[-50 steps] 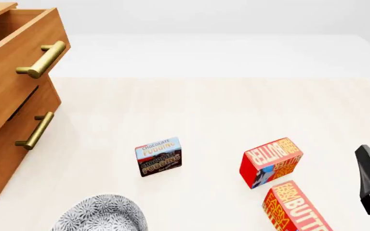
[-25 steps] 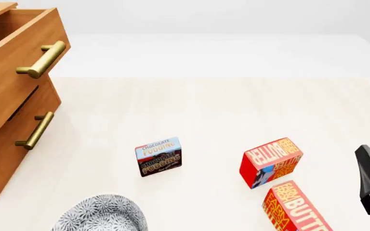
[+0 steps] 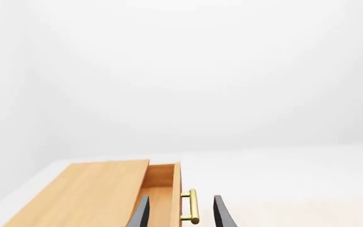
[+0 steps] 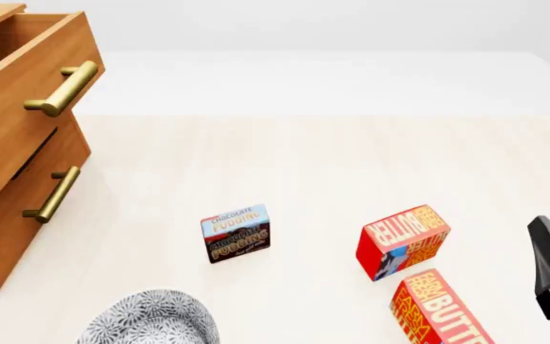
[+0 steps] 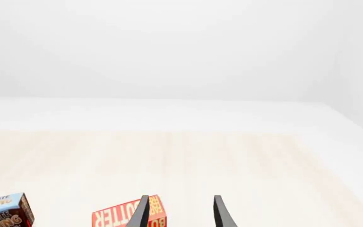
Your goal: Put the chocolate pudding in the top drawer of the cabinet and close it.
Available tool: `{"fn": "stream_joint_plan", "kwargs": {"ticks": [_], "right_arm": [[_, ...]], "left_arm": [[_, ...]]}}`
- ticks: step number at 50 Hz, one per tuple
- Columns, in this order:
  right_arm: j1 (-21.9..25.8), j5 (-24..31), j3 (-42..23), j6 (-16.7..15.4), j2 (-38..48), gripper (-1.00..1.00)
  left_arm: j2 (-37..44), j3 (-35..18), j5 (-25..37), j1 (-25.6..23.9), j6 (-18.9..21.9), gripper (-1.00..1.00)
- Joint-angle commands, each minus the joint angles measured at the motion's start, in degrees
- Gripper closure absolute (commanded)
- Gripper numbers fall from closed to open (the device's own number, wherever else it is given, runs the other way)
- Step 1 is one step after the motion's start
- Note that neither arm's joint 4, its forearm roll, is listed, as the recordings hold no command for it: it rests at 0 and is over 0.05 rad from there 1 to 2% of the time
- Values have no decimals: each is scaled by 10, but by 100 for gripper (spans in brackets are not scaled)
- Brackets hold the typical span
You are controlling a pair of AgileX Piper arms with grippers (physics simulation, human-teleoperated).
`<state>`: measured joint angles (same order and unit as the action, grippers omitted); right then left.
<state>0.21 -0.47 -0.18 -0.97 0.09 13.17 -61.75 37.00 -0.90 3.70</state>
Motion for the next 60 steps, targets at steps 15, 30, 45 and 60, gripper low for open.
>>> {"fn": "stream_joint_plan", "kwargs": {"ticks": [15, 30, 45, 60], "right_arm": [[0, 0, 0, 0, 0, -100], [0, 0, 0, 0, 0, -100], [0, 0, 0, 0, 0, -100], [0, 0, 0, 0, 0, -100]], "left_arm": [[112, -65, 96, 17, 18, -100], [186, -138, 186, 12, 21, -100], [272, -259, 288, 20, 28, -100], [353, -318, 329, 33, 42, -100]]}}
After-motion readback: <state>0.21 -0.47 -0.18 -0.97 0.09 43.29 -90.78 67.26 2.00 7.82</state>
